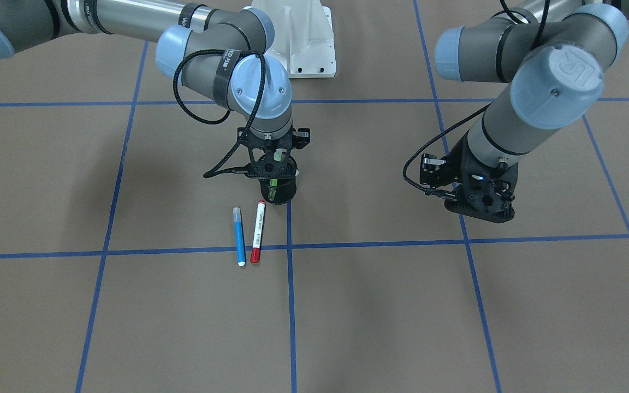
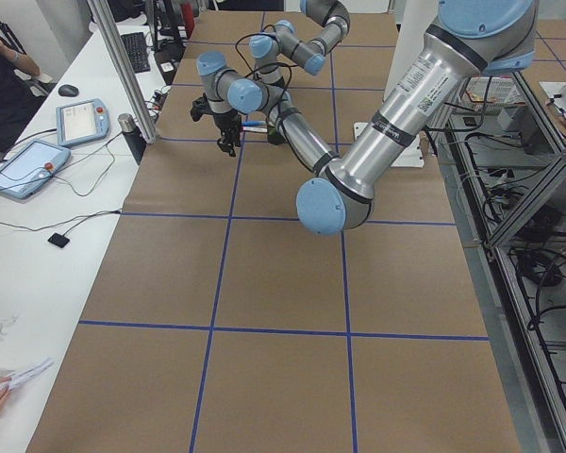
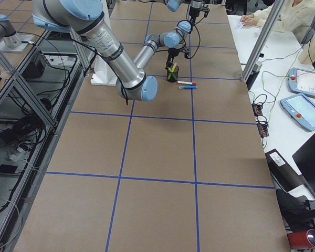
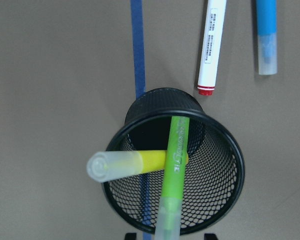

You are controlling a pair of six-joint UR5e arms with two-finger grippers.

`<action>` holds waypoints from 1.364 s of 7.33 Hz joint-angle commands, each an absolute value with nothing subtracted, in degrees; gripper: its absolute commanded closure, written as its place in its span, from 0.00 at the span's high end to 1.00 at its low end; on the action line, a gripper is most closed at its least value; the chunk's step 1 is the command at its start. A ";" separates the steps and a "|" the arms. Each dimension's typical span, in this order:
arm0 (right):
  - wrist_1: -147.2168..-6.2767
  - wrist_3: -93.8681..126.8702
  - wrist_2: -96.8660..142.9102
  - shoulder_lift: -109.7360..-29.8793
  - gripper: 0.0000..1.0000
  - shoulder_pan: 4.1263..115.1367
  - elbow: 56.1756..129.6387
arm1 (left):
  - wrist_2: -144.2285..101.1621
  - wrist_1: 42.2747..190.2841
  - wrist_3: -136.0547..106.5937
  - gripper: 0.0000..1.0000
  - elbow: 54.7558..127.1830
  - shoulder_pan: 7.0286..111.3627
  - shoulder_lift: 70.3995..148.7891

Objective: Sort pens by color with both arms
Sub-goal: 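Close the right gripper on the green highlighter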

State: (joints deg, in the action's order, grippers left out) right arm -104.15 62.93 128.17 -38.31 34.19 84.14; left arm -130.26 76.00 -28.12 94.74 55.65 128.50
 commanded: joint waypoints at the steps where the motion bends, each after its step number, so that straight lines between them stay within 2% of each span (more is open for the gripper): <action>1: -104.15 62.93 128.14 -38.41 0.39 34.19 84.11 | -130.25 76.03 -28.12 0.53 94.83 55.63 128.32; 6: -104.15 62.84 128.14 -38.58 0.15 34.28 84.11 | -130.25 76.03 -28.12 0.53 94.75 55.63 128.32; 9: -105.11 62.93 129.02 -38.41 0.13 35.15 85.51 | -130.17 76.03 -28.12 0.53 94.66 55.55 128.32; 10: -108.68 62.93 129.02 -38.06 0.13 35.94 88.30 | -130.17 76.11 -28.12 0.53 94.57 55.55 128.41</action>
